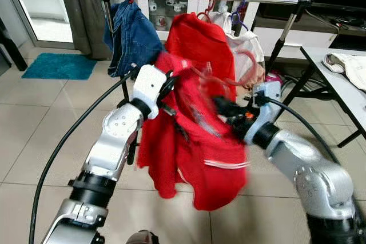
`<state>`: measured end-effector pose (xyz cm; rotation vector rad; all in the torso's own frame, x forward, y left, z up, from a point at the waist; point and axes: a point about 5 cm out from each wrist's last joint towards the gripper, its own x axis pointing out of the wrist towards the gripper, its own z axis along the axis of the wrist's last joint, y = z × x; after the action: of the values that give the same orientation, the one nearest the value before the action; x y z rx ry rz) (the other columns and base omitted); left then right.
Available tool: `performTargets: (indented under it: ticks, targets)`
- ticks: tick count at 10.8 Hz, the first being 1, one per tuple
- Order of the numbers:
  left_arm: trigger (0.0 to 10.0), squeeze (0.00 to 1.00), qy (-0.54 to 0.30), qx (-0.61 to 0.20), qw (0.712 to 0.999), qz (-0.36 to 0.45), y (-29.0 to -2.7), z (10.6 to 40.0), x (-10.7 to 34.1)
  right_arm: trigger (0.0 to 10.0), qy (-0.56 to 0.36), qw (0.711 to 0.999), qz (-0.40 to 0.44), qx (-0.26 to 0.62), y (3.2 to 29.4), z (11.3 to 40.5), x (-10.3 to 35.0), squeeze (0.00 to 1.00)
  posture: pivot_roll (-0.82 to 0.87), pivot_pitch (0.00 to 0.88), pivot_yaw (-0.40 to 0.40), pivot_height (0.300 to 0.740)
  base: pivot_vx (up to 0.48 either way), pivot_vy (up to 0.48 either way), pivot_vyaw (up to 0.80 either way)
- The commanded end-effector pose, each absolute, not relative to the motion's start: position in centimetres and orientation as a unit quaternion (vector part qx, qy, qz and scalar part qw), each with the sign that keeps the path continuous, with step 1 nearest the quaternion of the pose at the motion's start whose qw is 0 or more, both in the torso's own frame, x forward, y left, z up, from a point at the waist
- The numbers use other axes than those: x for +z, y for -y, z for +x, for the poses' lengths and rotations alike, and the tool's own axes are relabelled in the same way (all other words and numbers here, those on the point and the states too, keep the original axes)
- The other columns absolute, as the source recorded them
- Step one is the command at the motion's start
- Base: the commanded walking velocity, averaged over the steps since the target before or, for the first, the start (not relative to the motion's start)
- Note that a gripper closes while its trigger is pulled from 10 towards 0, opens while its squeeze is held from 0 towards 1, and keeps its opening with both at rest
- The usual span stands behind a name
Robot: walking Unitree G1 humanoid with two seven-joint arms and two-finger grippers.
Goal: Hang hanger
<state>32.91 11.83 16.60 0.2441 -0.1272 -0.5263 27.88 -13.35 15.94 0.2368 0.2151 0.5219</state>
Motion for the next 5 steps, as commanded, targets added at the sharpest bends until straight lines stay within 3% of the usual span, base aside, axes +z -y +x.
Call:
performTargets:
  ticks: [1,5]
  targets:
    - [0.0,0.00,0.095,-0.255,0.955,0.114,-12.0,32.8,18.1,10.0,-0.107,0.965,0.111,0.214,14.3,28.5,16.0,0.00,-0.07,0.000,-0.041,0.740,0.000,0.000,0.00]
    - [0.0,0.00,0.125,-0.268,0.950,0.098,-12.0,32.7,19.2,10.0,-0.130,0.973,0.061,0.179,14.6,28.9,15.3,0.00,-0.06,0.000,-0.042,0.740,0.000,0.000,0.00]
